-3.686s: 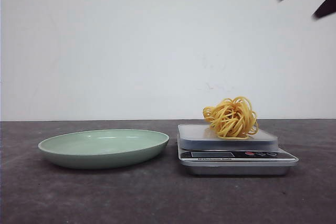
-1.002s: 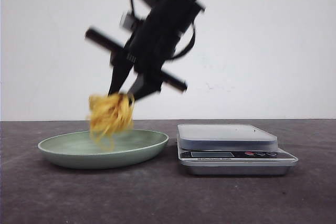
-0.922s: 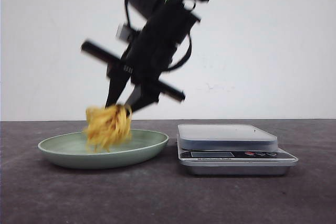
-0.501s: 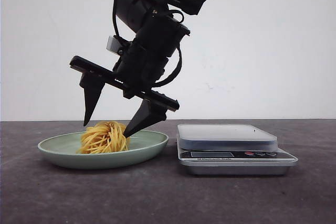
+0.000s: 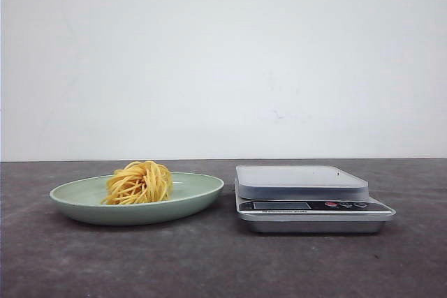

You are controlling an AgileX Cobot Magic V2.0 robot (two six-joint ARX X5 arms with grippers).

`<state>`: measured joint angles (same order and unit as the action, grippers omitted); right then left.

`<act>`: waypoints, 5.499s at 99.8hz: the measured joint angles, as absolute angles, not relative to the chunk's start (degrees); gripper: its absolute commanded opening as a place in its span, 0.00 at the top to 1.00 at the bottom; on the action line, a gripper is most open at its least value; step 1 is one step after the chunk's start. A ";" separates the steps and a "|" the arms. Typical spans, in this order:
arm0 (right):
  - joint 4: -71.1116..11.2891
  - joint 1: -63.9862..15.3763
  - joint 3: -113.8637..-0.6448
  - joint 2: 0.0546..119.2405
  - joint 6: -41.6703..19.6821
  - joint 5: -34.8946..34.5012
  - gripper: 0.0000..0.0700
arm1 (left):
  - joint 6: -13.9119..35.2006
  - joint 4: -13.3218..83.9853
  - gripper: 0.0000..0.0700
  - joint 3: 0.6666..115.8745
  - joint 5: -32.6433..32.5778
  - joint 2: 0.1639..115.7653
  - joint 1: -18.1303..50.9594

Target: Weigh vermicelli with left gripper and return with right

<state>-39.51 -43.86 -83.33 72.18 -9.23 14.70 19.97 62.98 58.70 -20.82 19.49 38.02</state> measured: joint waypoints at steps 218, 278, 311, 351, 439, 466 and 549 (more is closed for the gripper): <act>-52.93 -46.94 -55.59 19.03 -16.82 23.99 0.99 | 14.33 44.10 1.00 52.60 -20.51 17.93 25.78; -52.95 -46.94 -55.59 19.03 -16.82 23.94 0.99 | 6.44 13.82 1.00 8.54 -5.85 0.36 0.49; -52.93 -46.94 -55.59 18.92 -16.82 23.99 0.99 | 5.43 10.48 1.00 1.89 -4.93 0.43 0.49; -52.93 -46.94 -55.59 18.87 -16.82 24.01 0.99 | 4.84 10.41 1.00 1.85 -4.32 0.23 0.49; -35.00 -12.12 -44.80 12.78 -3.99 7.14 0.99 | 4.78 10.41 1.00 1.85 -4.32 0.25 0.49; -19.29 5.39 -21.12 1.83 1.15 -6.00 0.99 | 4.43 10.39 1.00 1.85 -4.32 0.25 0.49; -9.61 3.31 -0.86 0.36 0.75 -6.02 0.99 | 4.43 10.41 1.00 1.85 -4.32 0.25 0.49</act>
